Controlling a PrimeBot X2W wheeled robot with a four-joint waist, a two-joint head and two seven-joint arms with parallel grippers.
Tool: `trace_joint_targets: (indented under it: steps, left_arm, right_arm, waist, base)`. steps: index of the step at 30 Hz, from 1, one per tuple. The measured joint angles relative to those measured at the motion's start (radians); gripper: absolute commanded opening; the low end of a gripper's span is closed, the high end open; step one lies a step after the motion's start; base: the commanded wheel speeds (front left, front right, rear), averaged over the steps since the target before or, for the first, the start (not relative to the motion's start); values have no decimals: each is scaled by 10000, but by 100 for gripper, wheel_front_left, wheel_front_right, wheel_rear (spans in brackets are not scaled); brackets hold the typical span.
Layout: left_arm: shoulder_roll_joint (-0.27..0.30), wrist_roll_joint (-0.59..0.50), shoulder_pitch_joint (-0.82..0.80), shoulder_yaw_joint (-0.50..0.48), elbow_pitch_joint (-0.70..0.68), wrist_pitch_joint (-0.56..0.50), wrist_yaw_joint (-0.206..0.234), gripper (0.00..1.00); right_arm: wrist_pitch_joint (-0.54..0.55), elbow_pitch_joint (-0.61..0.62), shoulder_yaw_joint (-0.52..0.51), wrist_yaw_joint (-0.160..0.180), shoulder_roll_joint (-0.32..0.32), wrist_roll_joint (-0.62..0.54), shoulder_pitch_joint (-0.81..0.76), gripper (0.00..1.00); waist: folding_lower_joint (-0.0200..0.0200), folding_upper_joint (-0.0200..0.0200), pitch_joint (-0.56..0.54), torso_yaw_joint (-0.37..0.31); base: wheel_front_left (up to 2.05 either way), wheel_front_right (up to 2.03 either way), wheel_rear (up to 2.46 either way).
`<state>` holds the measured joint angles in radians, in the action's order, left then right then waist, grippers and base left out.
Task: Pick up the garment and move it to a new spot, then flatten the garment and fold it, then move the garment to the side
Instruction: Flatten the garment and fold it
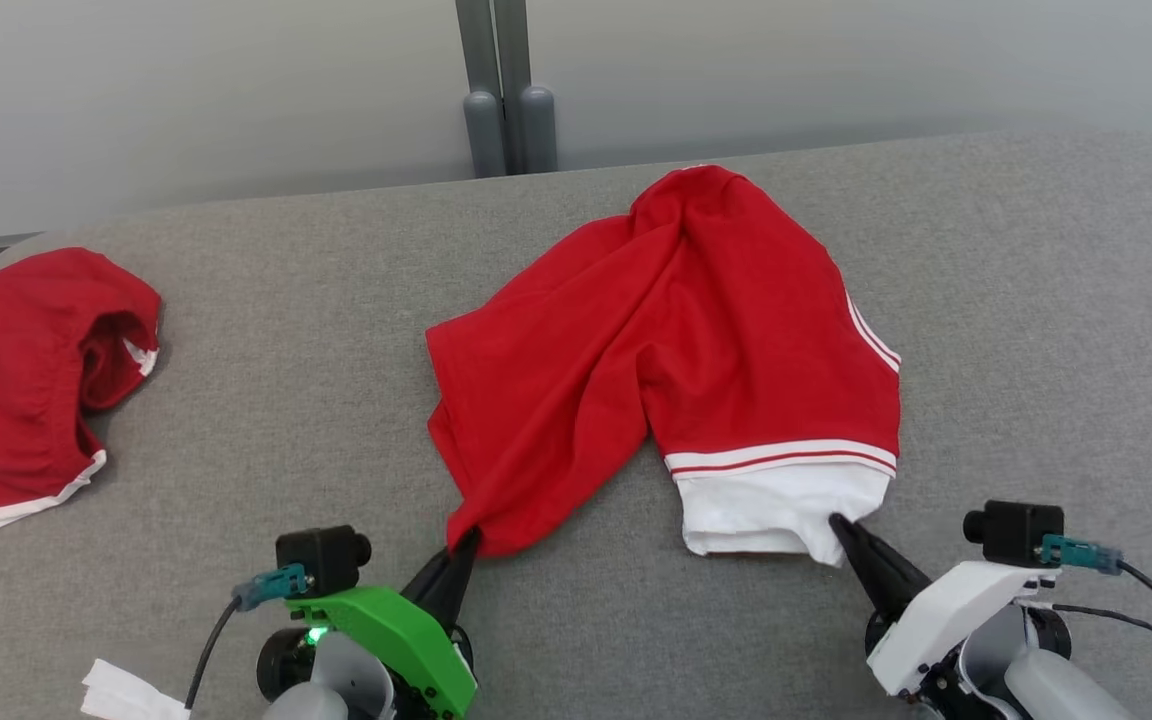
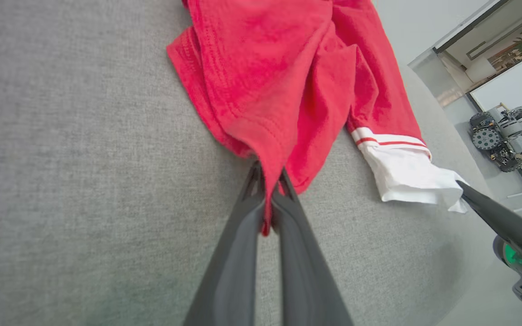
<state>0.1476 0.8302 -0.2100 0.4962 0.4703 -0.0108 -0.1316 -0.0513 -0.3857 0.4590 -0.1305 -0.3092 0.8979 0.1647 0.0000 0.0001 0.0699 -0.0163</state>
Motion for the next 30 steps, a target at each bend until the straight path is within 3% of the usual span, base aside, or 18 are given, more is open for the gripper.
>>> trace_joint_targets:
  steps: [6,11,21,30]
  left_arm:
    - [393,-403,-15,-150,-953,704,86,0]
    - [917,-989,-942,-184,-1555,692,163,0]
    - [2151,-2337,-6096,180,-711,-257,69,0]
    - [2508,-2157,-10905,779,359,-174,21,0]
  right_arm:
    - [-1229,999,226,0,-518,77,255,0]
    - [-1507,1279,372,0,-761,205,1383,0]
    - [-1701,1154,941,0,-1492,746,6435,0]
    - [-1294,-403,1221,0,-1850,1732,11734,0]
  waist:
    - [0,0,-36,1]
    - [0,0,216,-3]
    - [0,0,1818,121]
    - [1,-1,3777,249]
  base:
    - [0,0,0]
    - [0,0,0]
    - [0,0,0]
    - [0,0,0]
